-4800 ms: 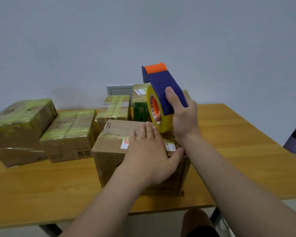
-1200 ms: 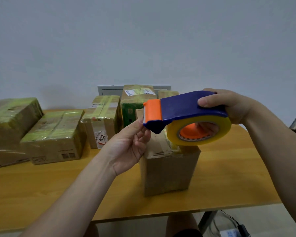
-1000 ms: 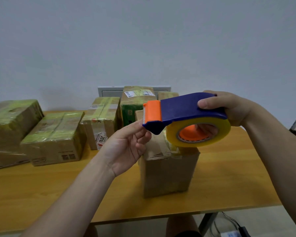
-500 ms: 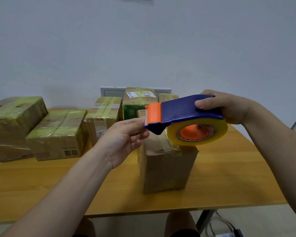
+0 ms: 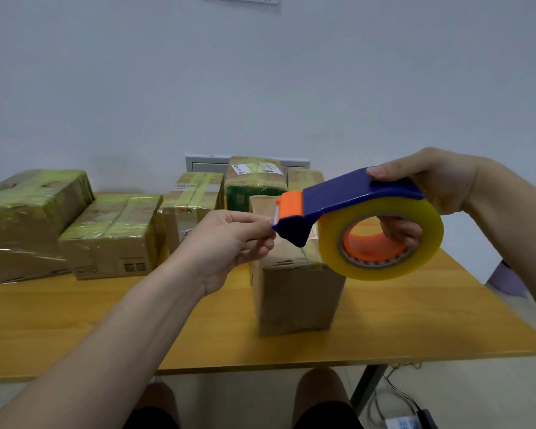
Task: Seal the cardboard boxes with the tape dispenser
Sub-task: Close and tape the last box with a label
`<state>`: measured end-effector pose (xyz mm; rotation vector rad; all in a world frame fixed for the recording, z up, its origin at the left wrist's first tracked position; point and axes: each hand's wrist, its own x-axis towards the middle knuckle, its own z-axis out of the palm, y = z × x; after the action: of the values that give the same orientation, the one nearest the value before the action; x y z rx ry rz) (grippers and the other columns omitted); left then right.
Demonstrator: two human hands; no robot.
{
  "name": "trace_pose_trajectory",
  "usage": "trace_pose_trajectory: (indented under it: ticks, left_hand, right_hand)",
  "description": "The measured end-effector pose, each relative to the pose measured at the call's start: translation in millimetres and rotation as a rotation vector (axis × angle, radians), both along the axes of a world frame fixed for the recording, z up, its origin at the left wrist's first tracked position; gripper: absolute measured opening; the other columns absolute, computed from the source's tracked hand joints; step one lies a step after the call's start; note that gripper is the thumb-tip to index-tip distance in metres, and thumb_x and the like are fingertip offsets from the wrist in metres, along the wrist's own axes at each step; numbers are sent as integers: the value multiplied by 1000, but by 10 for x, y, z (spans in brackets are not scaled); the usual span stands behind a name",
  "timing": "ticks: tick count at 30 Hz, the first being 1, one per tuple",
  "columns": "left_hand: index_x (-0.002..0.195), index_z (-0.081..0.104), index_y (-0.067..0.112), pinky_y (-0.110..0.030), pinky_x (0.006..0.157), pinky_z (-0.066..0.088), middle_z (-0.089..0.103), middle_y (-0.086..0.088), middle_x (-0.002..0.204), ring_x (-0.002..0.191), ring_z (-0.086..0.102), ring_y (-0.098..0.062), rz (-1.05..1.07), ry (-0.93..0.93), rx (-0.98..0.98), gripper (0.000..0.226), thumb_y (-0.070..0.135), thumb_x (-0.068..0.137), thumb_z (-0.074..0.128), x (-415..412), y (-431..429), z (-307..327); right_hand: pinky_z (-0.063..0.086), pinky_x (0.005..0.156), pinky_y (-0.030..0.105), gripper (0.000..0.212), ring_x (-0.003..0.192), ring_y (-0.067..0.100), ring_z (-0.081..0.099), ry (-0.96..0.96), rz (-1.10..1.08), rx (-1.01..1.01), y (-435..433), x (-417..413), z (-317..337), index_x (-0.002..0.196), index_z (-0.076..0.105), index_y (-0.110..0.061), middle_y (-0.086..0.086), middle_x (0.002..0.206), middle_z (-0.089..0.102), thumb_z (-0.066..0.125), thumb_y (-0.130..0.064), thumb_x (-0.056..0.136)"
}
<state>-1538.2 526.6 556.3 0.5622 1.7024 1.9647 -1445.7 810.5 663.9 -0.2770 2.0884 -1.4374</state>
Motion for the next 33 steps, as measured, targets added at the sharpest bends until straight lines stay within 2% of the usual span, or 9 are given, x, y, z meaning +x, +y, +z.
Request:
trace_pose_trajectory:
  ticks: [5,9,12,17,19,22,25,29,33]
  left_hand:
    - [89,83,3,-16,56,54,69,-6,66,54,63,-6,-38,-45,-36,26,18,69,80,27,-38,-19]
    - [89,83,2,-16,55,55,70,-7,69,54,63,-7,-32,-79,-59,8,6,87,76,12,-16,-42]
    - [87,83,1,-16,56,56,72,-7,70,55,64,-7,6,-83,-89,9,4,90,75,-23,-62,-92]
    - [82,85,12,-19,61,56,76,-6,72,63,70,-8,65,198,-262,7,15,87,82,38,-36,-165]
    - [88,84,16,-18,60,56,77,-6,74,65,73,-11,84,266,-281,3,18,86,83,49,-30,-164]
    - [100,78,20,-19,58,56,78,-5,74,67,75,-15,114,360,-353,18,21,84,86,51,-46,-188]
    - [99,73,17,-23,58,59,77,-4,70,65,75,-16,147,424,-400,23,25,83,87,61,-40,-209]
    - [91,73,20,-30,63,63,75,3,66,61,74,-10,186,574,-483,20,32,82,88,70,-43,-241]
    - [88,74,20,-30,60,62,75,4,66,59,73,-9,161,581,-528,20,31,81,89,44,-22,-244]
  right_hand:
    - [59,72,37,48,68,23,71,-85,-11,-16,37,83,-36,111,76,-9,11,74,74,55,-51,98]
    - [58,67,34,44,62,20,70,-87,-47,30,20,102,-34,103,79,-13,7,70,73,62,-52,92]
    - [58,60,32,41,56,19,68,-93,-87,72,49,126,-19,92,81,-14,8,66,72,71,-53,84]
    - [51,49,30,51,42,22,56,-39,-207,204,116,122,6,79,78,-7,14,53,62,85,-56,65]
    - [50,49,30,52,42,23,56,-27,-199,232,104,100,19,81,78,-8,14,55,62,85,-56,64]
    - [51,49,29,48,44,23,58,-32,-182,278,49,79,18,84,78,-9,15,59,65,84,-54,67]
    - [53,56,32,43,60,36,60,9,-230,334,6,69,-17,84,79,-10,30,74,64,80,-50,66]
    - [53,68,38,63,86,50,51,63,-266,392,-29,87,-58,88,79,-15,43,105,58,91,-60,47]
    - [54,59,35,55,69,44,56,34,-235,418,-87,74,-43,90,78,-9,40,91,61,86,-53,58]
